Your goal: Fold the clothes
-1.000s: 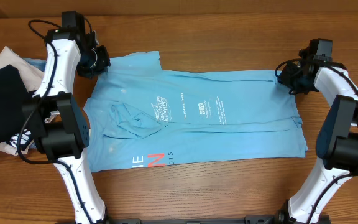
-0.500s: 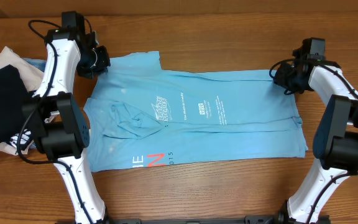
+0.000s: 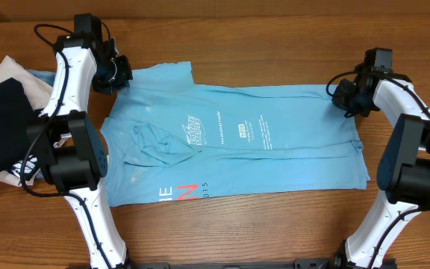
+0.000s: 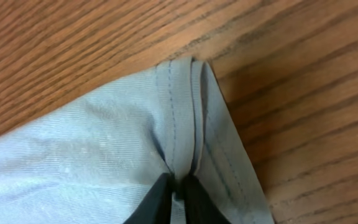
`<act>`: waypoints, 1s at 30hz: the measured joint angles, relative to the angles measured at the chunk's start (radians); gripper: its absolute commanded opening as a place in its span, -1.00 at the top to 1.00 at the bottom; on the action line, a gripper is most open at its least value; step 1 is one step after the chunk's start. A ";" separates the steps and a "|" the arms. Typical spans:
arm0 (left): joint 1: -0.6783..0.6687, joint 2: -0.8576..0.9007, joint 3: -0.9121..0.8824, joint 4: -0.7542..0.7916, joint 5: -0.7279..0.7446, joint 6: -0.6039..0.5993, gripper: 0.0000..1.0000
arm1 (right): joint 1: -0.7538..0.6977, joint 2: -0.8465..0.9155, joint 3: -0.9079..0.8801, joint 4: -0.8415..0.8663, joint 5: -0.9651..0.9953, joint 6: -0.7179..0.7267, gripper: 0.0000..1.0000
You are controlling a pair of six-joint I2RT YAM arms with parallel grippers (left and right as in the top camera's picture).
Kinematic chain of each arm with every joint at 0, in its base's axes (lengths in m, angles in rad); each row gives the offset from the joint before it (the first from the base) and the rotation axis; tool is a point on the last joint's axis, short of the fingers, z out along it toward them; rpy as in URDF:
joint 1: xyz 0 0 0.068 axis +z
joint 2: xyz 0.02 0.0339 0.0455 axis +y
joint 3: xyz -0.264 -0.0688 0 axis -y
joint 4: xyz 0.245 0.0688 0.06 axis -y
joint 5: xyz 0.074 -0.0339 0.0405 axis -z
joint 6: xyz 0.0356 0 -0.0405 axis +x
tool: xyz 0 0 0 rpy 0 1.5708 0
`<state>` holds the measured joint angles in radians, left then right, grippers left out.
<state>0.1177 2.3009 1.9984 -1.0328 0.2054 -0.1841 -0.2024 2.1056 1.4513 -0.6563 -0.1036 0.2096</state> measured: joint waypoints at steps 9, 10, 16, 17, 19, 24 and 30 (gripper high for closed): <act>0.000 0.000 0.000 -0.001 0.000 0.000 0.89 | 0.000 0.000 0.000 0.001 0.000 0.000 0.92; 0.000 0.000 0.000 -0.001 0.000 0.000 0.89 | 0.000 0.000 0.000 0.000 0.000 0.000 0.92; 0.000 0.000 0.000 -0.002 0.000 0.000 0.88 | 0.000 0.000 0.000 0.001 0.000 -0.001 0.78; 0.000 0.000 0.000 -0.003 0.000 0.000 0.88 | 0.000 0.000 0.000 0.002 0.000 -0.001 0.76; 0.000 0.000 0.000 -0.004 0.000 0.000 0.88 | 0.000 0.000 0.000 0.001 0.001 -0.001 0.75; 0.000 0.000 0.000 -0.005 0.000 0.000 0.88 | -0.004 0.000 0.000 -0.014 0.007 -0.001 0.74; 0.000 0.000 0.000 -0.005 0.000 0.000 0.88 | -0.012 0.000 0.000 -0.017 -0.016 -0.001 0.74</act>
<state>0.1177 2.3009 1.9984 -1.0378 0.2050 -0.1841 -0.2146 2.1056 1.4513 -0.6735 -0.1196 0.2089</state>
